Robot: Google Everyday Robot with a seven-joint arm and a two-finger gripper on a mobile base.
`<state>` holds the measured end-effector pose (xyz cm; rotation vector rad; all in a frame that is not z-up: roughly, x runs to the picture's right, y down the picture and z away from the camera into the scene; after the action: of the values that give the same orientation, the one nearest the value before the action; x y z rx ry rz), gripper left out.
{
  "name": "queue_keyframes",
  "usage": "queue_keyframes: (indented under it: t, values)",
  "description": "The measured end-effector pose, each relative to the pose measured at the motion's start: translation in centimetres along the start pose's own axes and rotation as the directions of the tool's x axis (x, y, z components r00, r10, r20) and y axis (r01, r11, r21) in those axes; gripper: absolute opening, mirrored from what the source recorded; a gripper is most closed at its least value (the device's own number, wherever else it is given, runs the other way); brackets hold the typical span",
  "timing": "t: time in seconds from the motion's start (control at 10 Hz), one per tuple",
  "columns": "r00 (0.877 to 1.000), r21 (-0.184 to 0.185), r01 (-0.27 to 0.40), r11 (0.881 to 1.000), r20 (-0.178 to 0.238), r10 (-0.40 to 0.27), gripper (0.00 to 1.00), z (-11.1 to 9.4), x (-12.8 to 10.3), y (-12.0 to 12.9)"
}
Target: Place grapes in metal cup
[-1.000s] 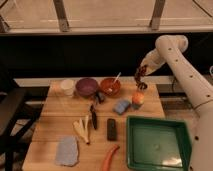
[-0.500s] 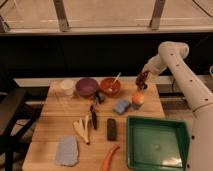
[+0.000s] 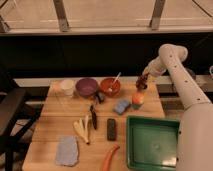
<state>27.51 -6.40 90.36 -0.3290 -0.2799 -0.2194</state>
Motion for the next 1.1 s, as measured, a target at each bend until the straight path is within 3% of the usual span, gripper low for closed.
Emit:
queue_keyframes:
  t: [0.1,0.3,0.6,0.8,1.0,1.1]
  values:
    - [1.0,-0.016,0.001,1.0,0.012,-0.001,0.65,0.7,-0.3,0.0]
    - [1.0,-0.046,0.002,0.999,0.027,-0.001,0.79,2.2,-0.5,0.5]
    - [0.999,-0.08,0.015,0.997,0.037,-0.012,0.8,2.6,-1.1,1.3]
    - [0.999,-0.091,0.018,0.996,0.033,-0.015,0.8,1.7,-1.1,2.7]
    - [0.999,-0.07,0.025,0.997,0.027,-0.023,0.8,0.0,-1.2,3.0]
    - [0.999,-0.048,0.038,0.998,0.02,-0.037,0.8,-1.8,-1.4,2.8]
